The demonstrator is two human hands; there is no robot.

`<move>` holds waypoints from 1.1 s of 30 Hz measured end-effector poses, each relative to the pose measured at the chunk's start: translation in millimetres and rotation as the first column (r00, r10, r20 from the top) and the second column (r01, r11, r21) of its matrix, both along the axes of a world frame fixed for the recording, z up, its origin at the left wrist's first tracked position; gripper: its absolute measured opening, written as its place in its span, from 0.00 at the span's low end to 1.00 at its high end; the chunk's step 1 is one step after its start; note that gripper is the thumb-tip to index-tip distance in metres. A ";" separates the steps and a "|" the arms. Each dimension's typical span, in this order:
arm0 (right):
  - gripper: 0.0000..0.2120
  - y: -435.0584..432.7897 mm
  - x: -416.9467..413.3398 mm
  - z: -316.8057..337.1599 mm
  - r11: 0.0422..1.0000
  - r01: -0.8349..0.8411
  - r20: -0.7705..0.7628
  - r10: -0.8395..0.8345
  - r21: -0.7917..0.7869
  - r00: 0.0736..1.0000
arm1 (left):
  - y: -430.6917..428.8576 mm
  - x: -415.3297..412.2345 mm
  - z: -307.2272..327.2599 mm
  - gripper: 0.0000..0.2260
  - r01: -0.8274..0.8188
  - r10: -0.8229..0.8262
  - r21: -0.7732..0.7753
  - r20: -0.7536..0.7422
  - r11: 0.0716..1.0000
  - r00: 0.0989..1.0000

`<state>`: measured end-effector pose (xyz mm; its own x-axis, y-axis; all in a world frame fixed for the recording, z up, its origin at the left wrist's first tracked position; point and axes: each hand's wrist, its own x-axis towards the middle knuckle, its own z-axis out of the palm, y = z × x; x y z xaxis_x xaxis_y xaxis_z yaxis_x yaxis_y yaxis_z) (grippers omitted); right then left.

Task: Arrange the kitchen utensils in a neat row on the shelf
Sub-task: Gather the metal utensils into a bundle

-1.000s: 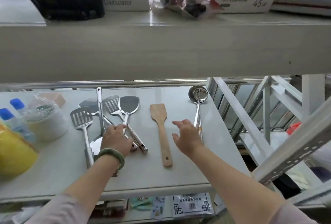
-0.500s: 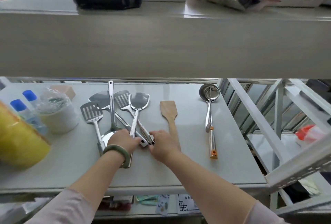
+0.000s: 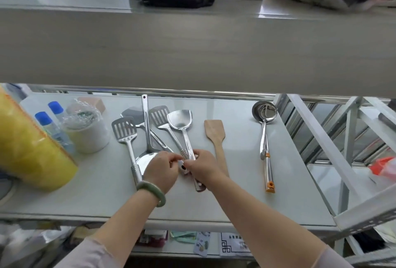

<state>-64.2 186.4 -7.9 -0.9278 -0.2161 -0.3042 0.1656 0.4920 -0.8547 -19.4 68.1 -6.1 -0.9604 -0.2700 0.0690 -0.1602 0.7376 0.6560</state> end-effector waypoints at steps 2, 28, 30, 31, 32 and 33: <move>0.15 -2.2 0.9 0.2 0.998 -0.012 -0.052 0.015 0.057 0.999 | -15.9 7.0 -3.0 0.14 -0.176 0.172 -0.030 -0.109 0.984 0.979; 0.09 12.6 10.1 6.7 0.991 -0.061 -0.229 0.087 0.116 0.970 | -68.0 -0.6 -12.1 0.16 -0.522 0.435 0.290 0.316 0.802 0.843; 0.05 19.5 2.8 9.2 0.983 -0.043 -0.305 0.097 0.178 0.947 | -73.0 4.0 -9.0 0.12 -0.577 0.512 0.335 0.268 0.745 0.817; 0.06 22.8 -1.1 11.0 0.978 -0.040 -0.342 0.109 0.204 0.933 | -77.7 7.7 -7.0 0.13 -0.600 0.549 0.347 0.243 0.721 0.800; 0.08 26.1 -4.7 14.6 0.974 -0.041 -0.378 0.125 0.224 0.917 | -84.2 11.8 -6.4 0.15 -0.625 0.590 0.355 0.215 0.695 0.778; 0.10 29.0 -8.4 18.4 0.969 -0.040 -0.420 0.142 0.242 0.896 | -91.8 15.2 -6.2 0.17 -0.646 0.629 0.359 0.179 0.674 0.756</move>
